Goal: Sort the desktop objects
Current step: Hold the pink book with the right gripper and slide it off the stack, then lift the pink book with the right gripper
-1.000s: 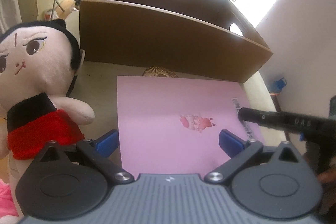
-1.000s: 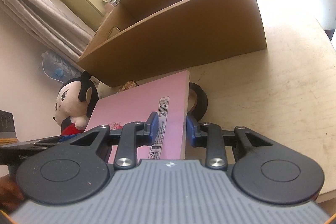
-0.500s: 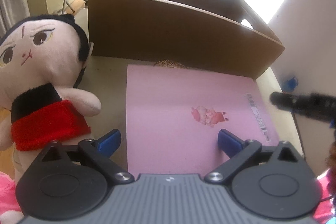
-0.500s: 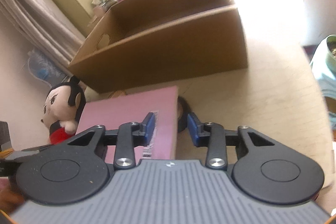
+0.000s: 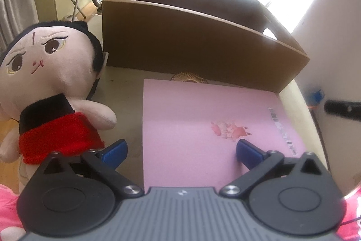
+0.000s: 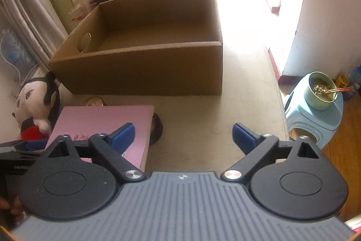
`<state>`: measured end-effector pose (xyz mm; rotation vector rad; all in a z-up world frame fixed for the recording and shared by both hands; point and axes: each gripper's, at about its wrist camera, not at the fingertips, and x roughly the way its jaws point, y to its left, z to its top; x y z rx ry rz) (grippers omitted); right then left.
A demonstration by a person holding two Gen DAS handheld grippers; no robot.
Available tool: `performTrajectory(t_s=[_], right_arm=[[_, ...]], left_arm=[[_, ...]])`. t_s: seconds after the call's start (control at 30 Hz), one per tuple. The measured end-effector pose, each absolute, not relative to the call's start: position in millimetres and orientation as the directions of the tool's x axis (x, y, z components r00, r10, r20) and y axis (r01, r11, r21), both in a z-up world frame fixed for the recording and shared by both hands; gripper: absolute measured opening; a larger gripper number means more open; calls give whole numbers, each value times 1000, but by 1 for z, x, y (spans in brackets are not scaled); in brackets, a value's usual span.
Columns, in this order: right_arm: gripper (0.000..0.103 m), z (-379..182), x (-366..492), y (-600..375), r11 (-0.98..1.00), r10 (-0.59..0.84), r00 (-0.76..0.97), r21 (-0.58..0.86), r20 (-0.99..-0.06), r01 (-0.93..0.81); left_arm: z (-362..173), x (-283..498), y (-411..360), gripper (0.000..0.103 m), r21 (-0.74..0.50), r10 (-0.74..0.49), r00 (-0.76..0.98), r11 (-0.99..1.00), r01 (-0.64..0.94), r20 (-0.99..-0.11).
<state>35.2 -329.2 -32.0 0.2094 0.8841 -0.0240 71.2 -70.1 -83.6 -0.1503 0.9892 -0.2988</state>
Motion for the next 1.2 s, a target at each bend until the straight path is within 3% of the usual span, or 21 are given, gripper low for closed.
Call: performTrajectory(t_s=[0.27,0.4,0.5,0.57,0.87,1.2], right_arm=[[102,-26,22,-322,982,123,705,187,-698,13],[100,-37,22,-322,953,218,701,302,-679,-5],[90,-55,25,-316,934,247,678,356,-693,24],[75,-68,28,-313,923,257,653,382,-712,53],[46,-97,30,-306,852,345,622,513,-703,107],[45,-86,21,-303,899,293,630,431,-719,74]], left_arm=[[-82,69,-67,103,-318,-363,500,932,176,-786],[-81,69,-70,103,-302,-364,498,931,204,-787],[-82,70,-76,103,-284,-351,475,936,209,-807],[-82,70,-78,103,-275,-344,471,938,211,-812],[-79,63,-91,103,-200,-320,491,939,281,-810],[-75,53,-90,103,-233,-356,469,925,299,-809]])
